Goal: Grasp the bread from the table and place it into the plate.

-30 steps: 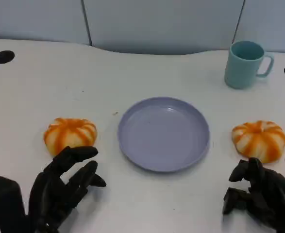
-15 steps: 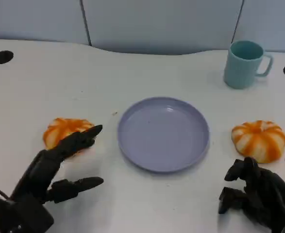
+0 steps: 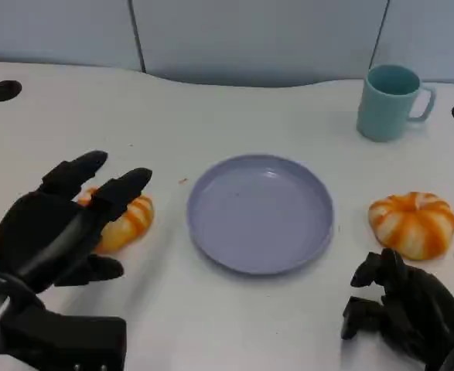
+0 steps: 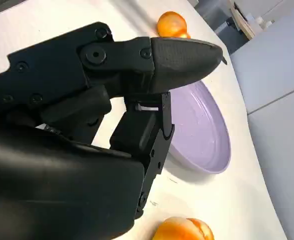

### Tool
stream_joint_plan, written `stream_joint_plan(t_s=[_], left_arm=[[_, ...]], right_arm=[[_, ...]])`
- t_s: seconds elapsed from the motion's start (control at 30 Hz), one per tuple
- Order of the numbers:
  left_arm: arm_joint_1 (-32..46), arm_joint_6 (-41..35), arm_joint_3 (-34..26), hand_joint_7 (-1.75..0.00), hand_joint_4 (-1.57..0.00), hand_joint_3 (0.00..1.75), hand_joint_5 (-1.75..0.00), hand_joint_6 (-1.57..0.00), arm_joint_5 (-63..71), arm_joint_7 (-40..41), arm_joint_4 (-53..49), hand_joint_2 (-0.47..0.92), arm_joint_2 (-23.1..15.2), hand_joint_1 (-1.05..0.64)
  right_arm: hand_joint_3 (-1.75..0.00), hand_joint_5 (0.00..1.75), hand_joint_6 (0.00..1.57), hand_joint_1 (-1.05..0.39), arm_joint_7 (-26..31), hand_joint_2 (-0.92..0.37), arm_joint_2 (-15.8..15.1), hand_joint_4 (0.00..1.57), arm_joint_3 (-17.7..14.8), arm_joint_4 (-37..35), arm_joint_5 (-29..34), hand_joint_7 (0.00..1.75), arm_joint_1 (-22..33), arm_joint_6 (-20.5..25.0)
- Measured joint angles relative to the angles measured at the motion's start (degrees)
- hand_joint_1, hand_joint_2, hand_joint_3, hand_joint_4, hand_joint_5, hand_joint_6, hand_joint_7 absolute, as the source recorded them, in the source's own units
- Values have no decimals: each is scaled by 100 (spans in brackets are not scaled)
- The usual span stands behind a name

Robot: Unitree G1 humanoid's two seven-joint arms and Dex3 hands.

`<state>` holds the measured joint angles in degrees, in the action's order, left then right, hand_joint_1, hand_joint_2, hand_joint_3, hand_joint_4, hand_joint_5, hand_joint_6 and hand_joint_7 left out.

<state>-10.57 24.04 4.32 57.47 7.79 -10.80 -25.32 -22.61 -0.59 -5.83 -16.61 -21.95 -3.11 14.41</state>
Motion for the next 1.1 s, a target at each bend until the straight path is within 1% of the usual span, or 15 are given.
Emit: stream_joint_plan(t_s=[0.13,0.3,0.37,0.5,0.6,0.7,0.8,0.9,1.0,1.1], left_arm=[[-141,-667,297,0,0,0,0,-10,413,25,76,82,-176,-68],[-379,-972,623,0,-1,0,0,-10,423,-89,65,82,-279,-68],[-532,-1026,772,0,-4,0,-2,-11,392,-101,-92,81,-308,-65],[-1345,-1147,1337,0,-5,1,-3,-10,406,-281,-1508,82,-233,-66],[-1677,-1188,1617,0,-5,1,-2,-11,385,-269,-2055,83,-170,-66],[-2218,-1230,1922,-1,-5,1,-2,-12,375,-152,-2949,84,48,-66],[-2718,-1226,2251,-1,-6,0,-2,-13,375,92,-3914,84,278,-65],[-3101,-1215,2532,-1,-6,0,-2,-14,366,305,-4775,84,520,-63],[-3372,-1225,2767,0,-5,0,-2,-12,315,495,-5418,83,723,-65],[-3611,-1246,2971,0,-5,0,-2,-13,247,633,-5852,83,860,-66]], right_arm=[[-43,117,113,-46,1,-92,2,125,1,0,-2,112,-1,3],[-43,118,113,-46,15,-92,27,125,15,13,-4,112,-1,8],[-45,118,112,-45,12,-92,27,125,10,10,-6,112,7,4],[-46,117,113,-46,-78,-92,16,126,-7,-157,-10,111,-82,-75],[-45,116,114,-47,-170,-92,2,126,-21,-256,-19,111,-121,-158],[-44,115,114,-45,-235,-92,-38,126,-34,-336,-7,109,-161,-235],[-39,111,118,-46,-321,-92,-58,128,-69,-386,-28,102,-169,-263],[-41,112,118,-47,-350,-92,-62,128,-119,-393,-44,101,-160,-277],[-40,112,119,-46,-392,-92,-83,128,-137,-395,-39,101,-141,-296],[-41,112,119,-46,-372,-92,-85,129,-169,-387,-42,102,-137,-255]])
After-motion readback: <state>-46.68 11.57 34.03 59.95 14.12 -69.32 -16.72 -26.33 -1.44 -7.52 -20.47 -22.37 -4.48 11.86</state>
